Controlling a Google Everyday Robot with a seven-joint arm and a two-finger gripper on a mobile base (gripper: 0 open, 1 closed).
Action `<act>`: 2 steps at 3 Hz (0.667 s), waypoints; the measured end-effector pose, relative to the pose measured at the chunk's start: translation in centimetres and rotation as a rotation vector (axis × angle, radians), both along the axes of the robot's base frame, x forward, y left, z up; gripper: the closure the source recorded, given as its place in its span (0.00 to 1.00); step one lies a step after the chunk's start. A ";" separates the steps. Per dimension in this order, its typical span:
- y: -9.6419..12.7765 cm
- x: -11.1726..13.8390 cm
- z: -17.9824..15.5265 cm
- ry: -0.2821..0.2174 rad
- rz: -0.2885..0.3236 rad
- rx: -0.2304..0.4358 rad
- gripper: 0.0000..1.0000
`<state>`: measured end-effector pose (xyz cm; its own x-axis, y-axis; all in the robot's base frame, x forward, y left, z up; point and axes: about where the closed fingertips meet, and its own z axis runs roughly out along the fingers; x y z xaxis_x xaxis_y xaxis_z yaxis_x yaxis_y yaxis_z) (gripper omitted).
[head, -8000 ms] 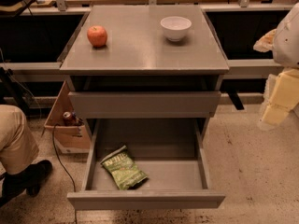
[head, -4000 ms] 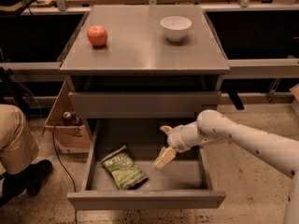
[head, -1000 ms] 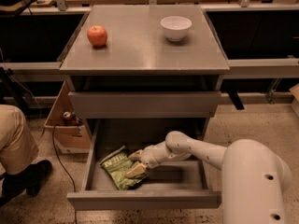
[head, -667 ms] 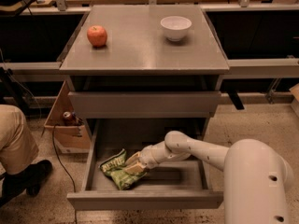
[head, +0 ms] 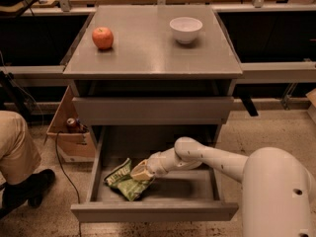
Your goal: Pick green jalapeno chip bag from middle drawer and place on counter
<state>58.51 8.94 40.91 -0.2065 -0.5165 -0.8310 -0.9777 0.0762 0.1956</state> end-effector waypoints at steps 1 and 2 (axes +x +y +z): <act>-1.0 0.7 1.7 -0.035 -0.028 -0.003 1.00; -4.2 1.7 5.4 -0.110 -0.088 -0.045 1.00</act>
Offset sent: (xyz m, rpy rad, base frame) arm 0.0330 -0.0743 0.0921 -0.0768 -0.1887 -0.1476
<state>60.25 4.71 46.31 -0.1619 -0.5378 -0.8274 -0.9822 0.1689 0.0824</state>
